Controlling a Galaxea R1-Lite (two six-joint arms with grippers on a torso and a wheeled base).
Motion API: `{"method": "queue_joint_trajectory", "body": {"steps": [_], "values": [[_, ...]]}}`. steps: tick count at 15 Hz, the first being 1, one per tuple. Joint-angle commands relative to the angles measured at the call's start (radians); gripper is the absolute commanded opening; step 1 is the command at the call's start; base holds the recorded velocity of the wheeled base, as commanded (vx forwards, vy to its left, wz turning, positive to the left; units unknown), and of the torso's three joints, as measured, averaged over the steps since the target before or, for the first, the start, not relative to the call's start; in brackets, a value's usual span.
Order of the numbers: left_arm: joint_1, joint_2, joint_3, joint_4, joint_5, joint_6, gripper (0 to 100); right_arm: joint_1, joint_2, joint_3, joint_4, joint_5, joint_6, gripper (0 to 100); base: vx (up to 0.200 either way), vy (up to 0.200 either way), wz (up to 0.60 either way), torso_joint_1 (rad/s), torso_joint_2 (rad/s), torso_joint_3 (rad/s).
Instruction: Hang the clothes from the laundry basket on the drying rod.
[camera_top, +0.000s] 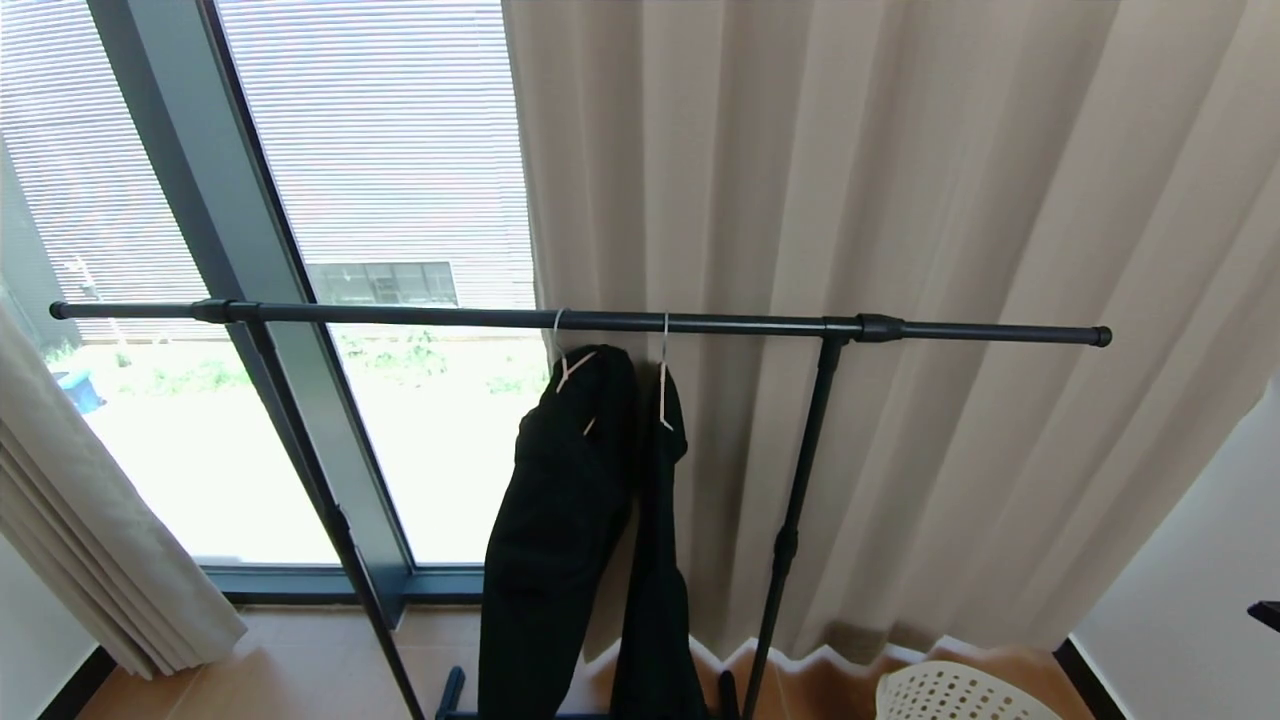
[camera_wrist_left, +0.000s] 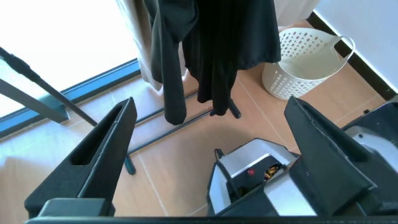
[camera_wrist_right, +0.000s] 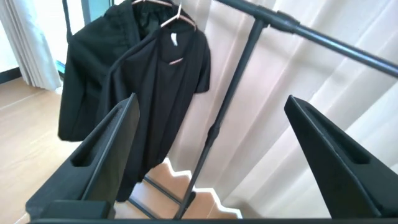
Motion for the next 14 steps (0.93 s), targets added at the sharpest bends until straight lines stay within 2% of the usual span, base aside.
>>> {"method": "queue_joint_trajectory", "body": {"steps": [1,3,5,7,9,12,14], "values": [[0.044,-0.226,0.135,-0.007,-0.014,0.013,100,-0.002,-0.233,0.016,0.156,0.001,-0.001,100,0.0,0.0,0.0,0.0,0.0,0.0],[0.065,-0.231,0.143,-0.024,-0.055,0.007,100,-0.006,-0.36,0.016,0.289,-0.001,0.001,100,0.0,0.0,0.0,0.0,0.0,0.0],[0.121,-0.229,0.146,-0.024,-0.038,0.009,100,-0.04,-0.432,0.02,0.367,-0.002,0.004,100,0.0,0.0,0.0,0.0,0.0,0.0],[0.294,-0.262,0.148,-0.024,-0.018,0.01,100,-0.083,-0.435,0.059,0.352,-0.01,0.008,100,0.0,0.0,0.0,0.0,0.0,0.0],[0.404,-0.369,0.148,-0.024,-0.022,0.012,100,-0.1,-0.434,0.08,0.347,-0.013,0.007,100,0.0,0.0,0.0,0.0,0.0,0.0],[0.429,-0.389,0.149,-0.028,0.02,-0.03,100,-0.147,-0.434,0.083,0.333,-0.025,0.008,100,0.0,0.0,0.0,0.0,0.0,0.0],[0.496,-0.372,0.178,-0.07,0.029,-0.028,100,-0.246,-0.449,0.083,0.338,-0.027,0.005,100,0.0,0.0,0.0,0.0,0.0,0.0]]}}
